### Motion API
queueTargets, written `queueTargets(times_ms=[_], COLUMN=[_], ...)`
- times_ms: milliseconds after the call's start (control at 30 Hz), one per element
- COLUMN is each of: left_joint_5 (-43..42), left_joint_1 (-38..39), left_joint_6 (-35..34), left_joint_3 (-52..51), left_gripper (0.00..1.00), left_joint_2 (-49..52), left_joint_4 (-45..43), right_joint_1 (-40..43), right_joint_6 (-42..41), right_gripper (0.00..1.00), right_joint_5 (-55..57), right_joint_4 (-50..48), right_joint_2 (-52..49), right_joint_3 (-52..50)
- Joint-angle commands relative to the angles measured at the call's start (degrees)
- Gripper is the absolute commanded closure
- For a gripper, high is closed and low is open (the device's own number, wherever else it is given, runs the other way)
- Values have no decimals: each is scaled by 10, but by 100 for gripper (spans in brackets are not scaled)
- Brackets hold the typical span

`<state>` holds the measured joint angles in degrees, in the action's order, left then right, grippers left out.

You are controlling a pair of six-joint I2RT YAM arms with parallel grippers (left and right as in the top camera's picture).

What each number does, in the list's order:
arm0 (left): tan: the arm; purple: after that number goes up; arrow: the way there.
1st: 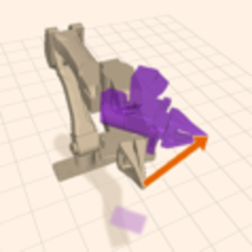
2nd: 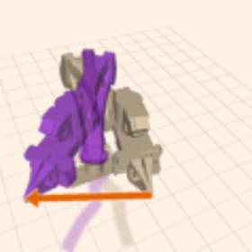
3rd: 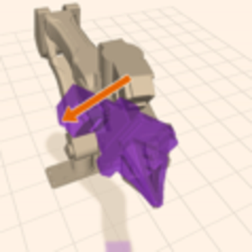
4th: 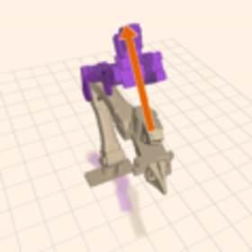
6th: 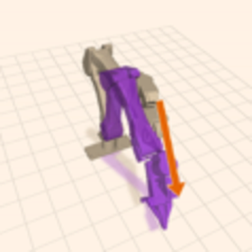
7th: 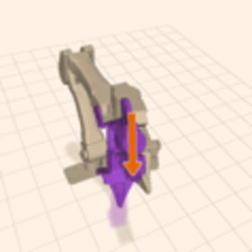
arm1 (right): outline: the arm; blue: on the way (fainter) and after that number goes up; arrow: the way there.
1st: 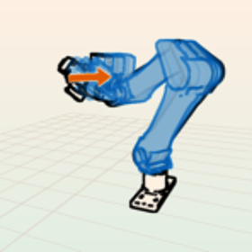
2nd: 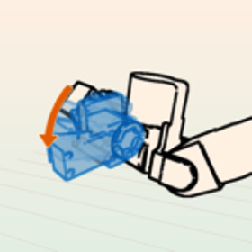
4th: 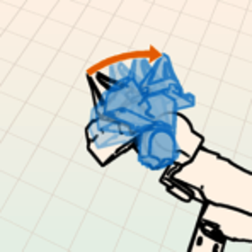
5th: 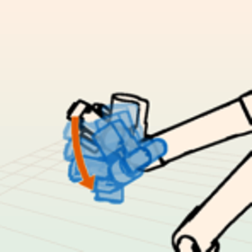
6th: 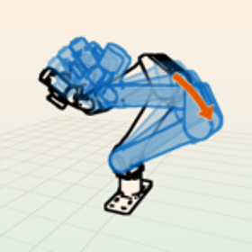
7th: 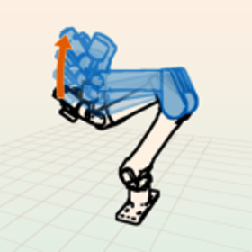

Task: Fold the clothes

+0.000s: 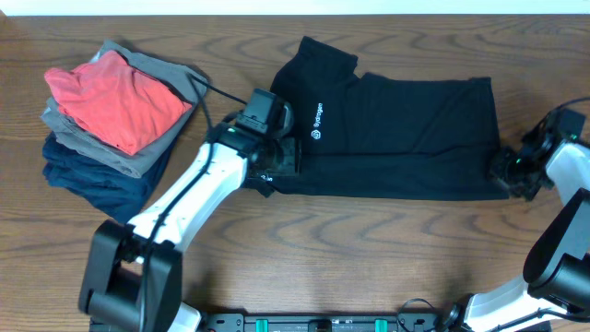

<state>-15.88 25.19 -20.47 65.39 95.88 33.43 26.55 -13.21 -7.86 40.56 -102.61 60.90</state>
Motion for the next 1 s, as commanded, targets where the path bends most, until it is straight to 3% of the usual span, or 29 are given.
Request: queueTargets(times_ms=[0,167,333,467,600,800,967], left_joint_5=[42,42,82,93,93,82,87], left_joint_1=[-2,-12,-35,-58,-78,-92,-96], left_joint_6=[12,13,13,5,-17,-28,-39], left_joint_3=[-12,-11,-11,-12,-22,-54,-71], left_gripper=[41,40,41,40,40,29,30], left_joint_2=[30,32,1,-8,-7,-6,3], left_joint_4=[13,40,95,115,103,45,35], right_joint_1=[-3,-1,17,35,39,38,38], right_joint_6=[0,-7,-66,-67,-67,-67,-67], right_gripper=[69,68,70,72,72,72,72], right_joint_5=[32,68,164,144,136,136,134], right_joint_4=[-22,-78,-51,-53,-55,-59,-58], right_joint_2=[10,10,10,10,10,10,10], right_joint_3=[-42,-99,-108,-108,-108,-108,-108])
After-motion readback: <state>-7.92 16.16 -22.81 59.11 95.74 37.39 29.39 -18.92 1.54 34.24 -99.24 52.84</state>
